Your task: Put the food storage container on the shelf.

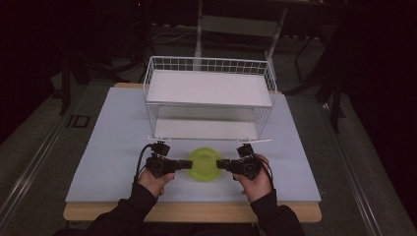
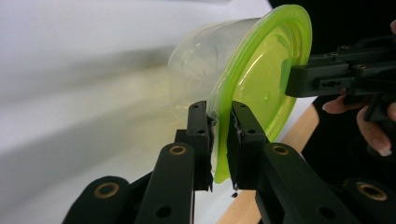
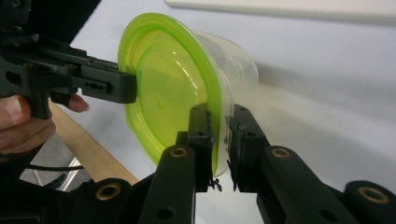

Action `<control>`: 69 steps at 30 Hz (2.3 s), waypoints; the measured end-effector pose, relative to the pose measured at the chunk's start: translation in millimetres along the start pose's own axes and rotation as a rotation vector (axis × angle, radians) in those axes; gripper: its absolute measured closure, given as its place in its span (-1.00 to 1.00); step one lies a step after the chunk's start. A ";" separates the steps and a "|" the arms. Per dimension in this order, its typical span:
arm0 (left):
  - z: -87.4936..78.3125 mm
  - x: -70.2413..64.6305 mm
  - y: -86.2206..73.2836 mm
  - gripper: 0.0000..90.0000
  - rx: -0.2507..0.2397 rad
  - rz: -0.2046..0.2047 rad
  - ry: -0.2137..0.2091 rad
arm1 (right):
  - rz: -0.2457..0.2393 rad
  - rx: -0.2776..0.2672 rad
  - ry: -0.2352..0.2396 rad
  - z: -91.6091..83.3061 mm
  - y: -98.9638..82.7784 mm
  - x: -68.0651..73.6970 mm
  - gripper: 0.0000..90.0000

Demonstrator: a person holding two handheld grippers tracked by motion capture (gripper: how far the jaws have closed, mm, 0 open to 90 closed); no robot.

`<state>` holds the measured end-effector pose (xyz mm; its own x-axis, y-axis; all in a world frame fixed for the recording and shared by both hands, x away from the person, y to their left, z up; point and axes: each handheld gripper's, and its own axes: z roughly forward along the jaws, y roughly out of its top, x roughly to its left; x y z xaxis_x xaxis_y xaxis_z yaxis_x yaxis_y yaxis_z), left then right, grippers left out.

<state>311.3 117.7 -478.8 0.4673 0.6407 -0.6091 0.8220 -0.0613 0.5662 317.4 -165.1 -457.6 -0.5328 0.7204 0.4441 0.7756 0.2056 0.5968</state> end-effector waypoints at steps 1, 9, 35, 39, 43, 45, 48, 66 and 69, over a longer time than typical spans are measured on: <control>-2.7 -2.4 1.7 0.81 -0.009 0.004 -0.002 | -0.004 -0.009 0.002 -2.7 1.8 1.9 0.78; -25.6 -17.3 16.5 0.81 -0.061 0.040 -0.006 | -0.059 -0.073 0.005 -21.1 18.3 18.6 0.78; -75.0 -58.4 86.1 0.81 -0.164 0.119 0.025 | -0.096 -0.213 0.011 -64.1 83.6 48.2 0.78; -79.7 -62.5 98.1 0.81 -0.171 0.123 0.036 | -0.093 -0.224 0.009 -66.7 94.8 49.5 0.78; -82.4 -66.4 111.2 0.81 -0.181 0.122 0.044 | -0.097 -0.239 -0.007 -70.5 107.3 51.7 0.78; -82.8 -68.3 116.1 0.82 -0.182 0.124 0.049 | -0.096 -0.240 -0.012 -71.6 110.5 52.0 0.78; -83.1 -72.2 125.1 0.82 -0.186 0.128 0.059 | -0.093 -0.248 -0.025 -75.0 120.3 51.1 0.78; -68.6 -64.8 189.1 0.81 -0.180 0.070 0.079 | -0.015 -0.251 -0.057 -78.0 178.4 31.9 0.78; -63.7 -58.7 192.3 0.81 -0.172 0.049 0.073 | -0.007 -0.237 -0.067 -74.4 183.4 27.9 0.78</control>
<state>421.2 117.1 -298.7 0.4755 0.6947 -0.5398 0.7280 0.0338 0.6847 419.6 -156.5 -286.1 -0.5081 0.7635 0.3986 0.6663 0.0551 0.7437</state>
